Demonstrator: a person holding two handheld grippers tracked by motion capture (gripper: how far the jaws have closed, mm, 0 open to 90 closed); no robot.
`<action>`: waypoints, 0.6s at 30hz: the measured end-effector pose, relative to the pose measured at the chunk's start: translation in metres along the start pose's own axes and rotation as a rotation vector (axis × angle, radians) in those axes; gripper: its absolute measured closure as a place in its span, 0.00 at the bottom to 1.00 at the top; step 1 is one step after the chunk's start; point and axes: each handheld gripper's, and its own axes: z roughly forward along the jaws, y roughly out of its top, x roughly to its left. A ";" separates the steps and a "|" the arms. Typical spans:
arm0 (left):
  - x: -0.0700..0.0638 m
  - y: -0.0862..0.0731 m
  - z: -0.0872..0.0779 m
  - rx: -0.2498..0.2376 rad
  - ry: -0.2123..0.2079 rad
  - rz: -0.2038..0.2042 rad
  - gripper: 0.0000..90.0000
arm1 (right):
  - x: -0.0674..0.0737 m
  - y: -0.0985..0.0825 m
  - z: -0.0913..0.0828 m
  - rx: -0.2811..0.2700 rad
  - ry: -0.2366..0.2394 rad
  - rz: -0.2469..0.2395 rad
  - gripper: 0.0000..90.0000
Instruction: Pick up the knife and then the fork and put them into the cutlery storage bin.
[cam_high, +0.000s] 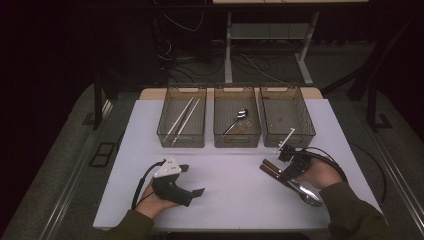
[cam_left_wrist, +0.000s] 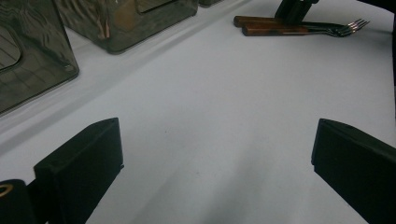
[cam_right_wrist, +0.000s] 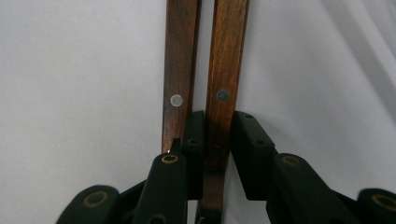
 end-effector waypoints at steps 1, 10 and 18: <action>0.000 0.000 0.000 0.003 -0.001 0.002 0.01 | 0.000 0.002 0.000 0.013 -0.001 -0.001 0.83; -0.001 0.000 0.000 0.004 -0.003 0.006 0.01 | 0.003 0.009 0.000 0.065 -0.031 -0.002 0.86; 0.000 0.000 0.000 0.000 -0.010 0.001 0.01 | 0.002 0.002 -0.003 -0.011 -0.040 0.015 0.86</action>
